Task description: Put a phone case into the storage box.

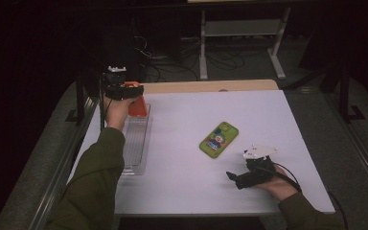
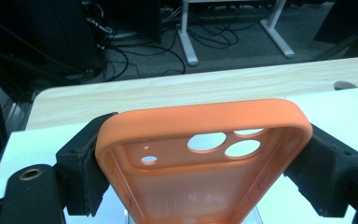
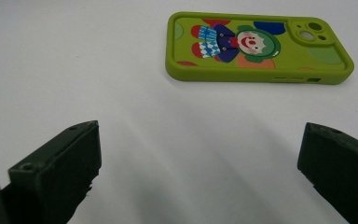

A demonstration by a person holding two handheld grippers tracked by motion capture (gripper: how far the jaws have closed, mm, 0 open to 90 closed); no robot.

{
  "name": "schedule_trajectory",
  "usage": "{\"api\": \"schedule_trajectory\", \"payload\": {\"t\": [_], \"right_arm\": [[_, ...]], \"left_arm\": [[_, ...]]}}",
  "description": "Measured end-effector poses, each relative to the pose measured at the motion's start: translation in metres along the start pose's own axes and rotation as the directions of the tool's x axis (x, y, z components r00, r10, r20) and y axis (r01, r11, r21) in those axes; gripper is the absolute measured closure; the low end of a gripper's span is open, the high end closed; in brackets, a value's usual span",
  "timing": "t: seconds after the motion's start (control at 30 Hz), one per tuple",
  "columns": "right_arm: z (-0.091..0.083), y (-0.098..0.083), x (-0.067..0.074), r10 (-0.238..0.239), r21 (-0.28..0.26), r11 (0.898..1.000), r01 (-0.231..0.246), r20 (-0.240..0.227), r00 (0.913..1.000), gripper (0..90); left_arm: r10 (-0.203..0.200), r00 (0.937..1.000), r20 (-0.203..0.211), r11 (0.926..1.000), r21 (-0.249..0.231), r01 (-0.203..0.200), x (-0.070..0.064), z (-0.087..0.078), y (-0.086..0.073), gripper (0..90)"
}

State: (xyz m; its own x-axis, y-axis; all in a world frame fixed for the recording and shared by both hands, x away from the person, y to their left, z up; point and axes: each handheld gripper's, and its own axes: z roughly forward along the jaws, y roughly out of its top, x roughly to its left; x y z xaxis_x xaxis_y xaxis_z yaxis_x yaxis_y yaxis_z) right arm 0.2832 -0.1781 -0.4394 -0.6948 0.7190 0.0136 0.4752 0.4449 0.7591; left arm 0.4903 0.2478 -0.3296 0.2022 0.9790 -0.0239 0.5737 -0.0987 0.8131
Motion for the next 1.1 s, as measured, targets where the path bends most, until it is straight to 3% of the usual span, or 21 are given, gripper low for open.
{"api": "schedule_trajectory", "payload": {"t": [0.33, 0.4, 0.47, 0.57, 0.6, 0.63, 0.97, 1.1], "right_arm": [[-0.001, 0.000, 0.000, -0.001, 0.001, 1.000, 0.001, 0.000, 1.0000, 0.0], [-0.001, 0.000, 0.000, -0.001, -0.001, 1.000, 0.001, 0.000, 1.0000, 0.0], [-0.001, 0.000, 0.000, 0.000, -0.001, 1.000, 0.000, 0.000, 1.0000, 0.0], [-0.001, 0.000, 0.000, -0.001, 0.000, 1.000, 0.001, -0.001, 1.0000, 0.0], [0.000, 0.000, 0.000, -0.001, -0.002, 1.000, 0.001, 0.000, 1.0000, 0.0], [0.000, 0.000, -0.001, -0.008, -0.004, 1.000, 0.008, 0.001, 1.0000, 0.0], [0.000, 0.000, 0.000, -0.003, 0.000, 1.000, 0.003, -0.001, 1.0000, 0.0], [-0.001, 0.000, 0.000, -0.001, 0.000, 1.000, 0.001, -0.002, 1.0000, 0.0]], "left_arm": [[-0.003, 0.9993, -0.038, 0.9992, 0.039, 0.005, -0.002, 0.014, -0.007, 16.2], [-0.021, 0.9994, -0.027, 0.9991, 0.036, 0.022, -0.002, 0.017, -0.009, 16.1], [-0.006, 0.9994, -0.033, 0.9988, 0.048, 0.008, -0.002, 0.018, -0.009, 16.1], [-0.020, 0.9992, -0.034, 0.9988, 0.044, 0.021, -0.003, 0.021, -0.011, 16.1], [-0.005, 0.9994, -0.034, 0.9985, 0.055, 0.006, -0.003, 0.022, -0.011, 16.0], [-0.016, 0.9994, -0.032, 0.9988, 0.045, 0.017, -0.005, 0.024, -0.012, 16.0], [0.025, 0.9993, -0.028, 0.9988, 0.043, -0.024, -0.006, 0.028, -0.012, 15.3], [0.018, 0.9994, -0.029, 0.9993, 0.034, -0.017, -0.006, 0.030, -0.012, 15.0]]}}
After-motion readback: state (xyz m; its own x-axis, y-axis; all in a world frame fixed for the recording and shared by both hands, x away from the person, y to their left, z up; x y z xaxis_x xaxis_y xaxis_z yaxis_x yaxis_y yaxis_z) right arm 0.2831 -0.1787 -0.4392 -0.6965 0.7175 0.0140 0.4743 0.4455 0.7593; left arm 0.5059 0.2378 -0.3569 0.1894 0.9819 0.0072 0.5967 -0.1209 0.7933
